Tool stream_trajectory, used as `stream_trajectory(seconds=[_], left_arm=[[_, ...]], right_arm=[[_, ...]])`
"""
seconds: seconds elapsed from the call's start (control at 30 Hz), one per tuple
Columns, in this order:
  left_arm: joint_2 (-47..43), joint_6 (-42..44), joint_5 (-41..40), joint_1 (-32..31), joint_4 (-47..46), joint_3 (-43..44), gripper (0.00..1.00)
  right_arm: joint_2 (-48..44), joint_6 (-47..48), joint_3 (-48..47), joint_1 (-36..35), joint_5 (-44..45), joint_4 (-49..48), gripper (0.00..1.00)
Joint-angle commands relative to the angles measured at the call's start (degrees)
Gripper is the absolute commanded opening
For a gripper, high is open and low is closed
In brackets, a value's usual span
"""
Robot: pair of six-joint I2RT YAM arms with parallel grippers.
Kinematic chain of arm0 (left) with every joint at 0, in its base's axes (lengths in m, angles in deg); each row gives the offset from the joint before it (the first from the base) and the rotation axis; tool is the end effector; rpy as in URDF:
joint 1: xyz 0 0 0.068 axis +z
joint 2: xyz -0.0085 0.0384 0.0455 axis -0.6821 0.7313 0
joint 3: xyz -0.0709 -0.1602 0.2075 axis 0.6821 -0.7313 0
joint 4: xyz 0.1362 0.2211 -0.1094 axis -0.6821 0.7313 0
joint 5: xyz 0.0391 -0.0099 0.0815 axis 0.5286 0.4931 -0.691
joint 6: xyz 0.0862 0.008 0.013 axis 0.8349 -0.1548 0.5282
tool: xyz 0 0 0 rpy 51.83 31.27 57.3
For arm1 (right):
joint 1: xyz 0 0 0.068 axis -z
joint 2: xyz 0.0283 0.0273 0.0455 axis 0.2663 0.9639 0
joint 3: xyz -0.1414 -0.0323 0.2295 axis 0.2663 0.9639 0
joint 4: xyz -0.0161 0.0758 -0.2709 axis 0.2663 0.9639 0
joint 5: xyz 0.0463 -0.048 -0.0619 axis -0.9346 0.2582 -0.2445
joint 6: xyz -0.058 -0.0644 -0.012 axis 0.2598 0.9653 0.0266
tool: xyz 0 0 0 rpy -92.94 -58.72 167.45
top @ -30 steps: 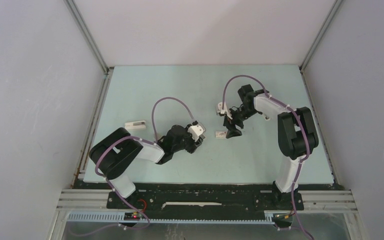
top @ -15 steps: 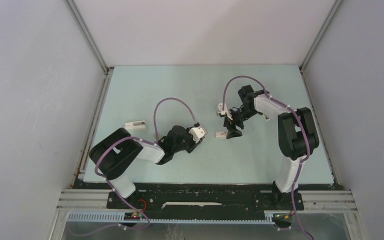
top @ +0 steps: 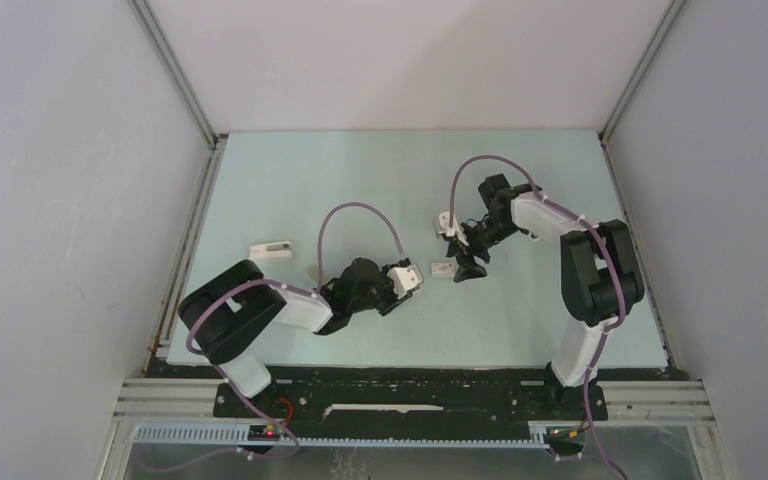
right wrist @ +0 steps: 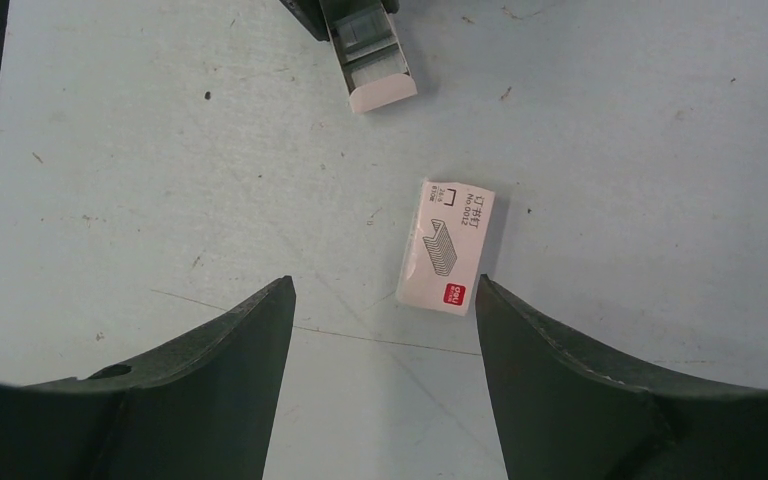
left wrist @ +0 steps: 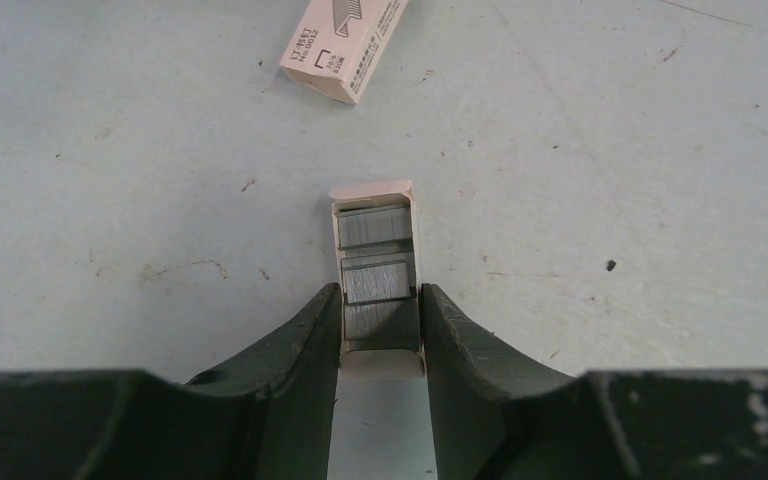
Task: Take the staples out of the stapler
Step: Close the staple box at the center of the board.
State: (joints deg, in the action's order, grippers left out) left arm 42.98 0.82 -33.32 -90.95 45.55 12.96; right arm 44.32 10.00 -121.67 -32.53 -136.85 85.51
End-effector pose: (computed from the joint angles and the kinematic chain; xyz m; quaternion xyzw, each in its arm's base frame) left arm 0.2159 -0.2589 0.0815 0.5014 0.6997 -0.2024 0.4669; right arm 0.3258 0.1607 0.1479 -0.7115 0.5690 0.3179 0.2625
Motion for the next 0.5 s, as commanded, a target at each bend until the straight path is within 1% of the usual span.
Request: stream_trajectory(seconds=[0.0,0.27,0.47], left_arm=[[-1.8,1.8,0.8,-0.9,1.8,-2.0,0.41],[-2.4,1.8,-0.5,-1.1,0.8,-3.0,0.40],[-2.8,2.0,-1.1,-1.2,0.2,-3.4,0.40]], right_arm=[[-2.5,3.5,0.4,-0.4,-1.0,0.5,0.76],[-1.0,4.4,0.4,-1.7,2.2,-2.3,0.76],[-0.1,3.1,0.4,-3.2,4.6,-5.4,0.76]])
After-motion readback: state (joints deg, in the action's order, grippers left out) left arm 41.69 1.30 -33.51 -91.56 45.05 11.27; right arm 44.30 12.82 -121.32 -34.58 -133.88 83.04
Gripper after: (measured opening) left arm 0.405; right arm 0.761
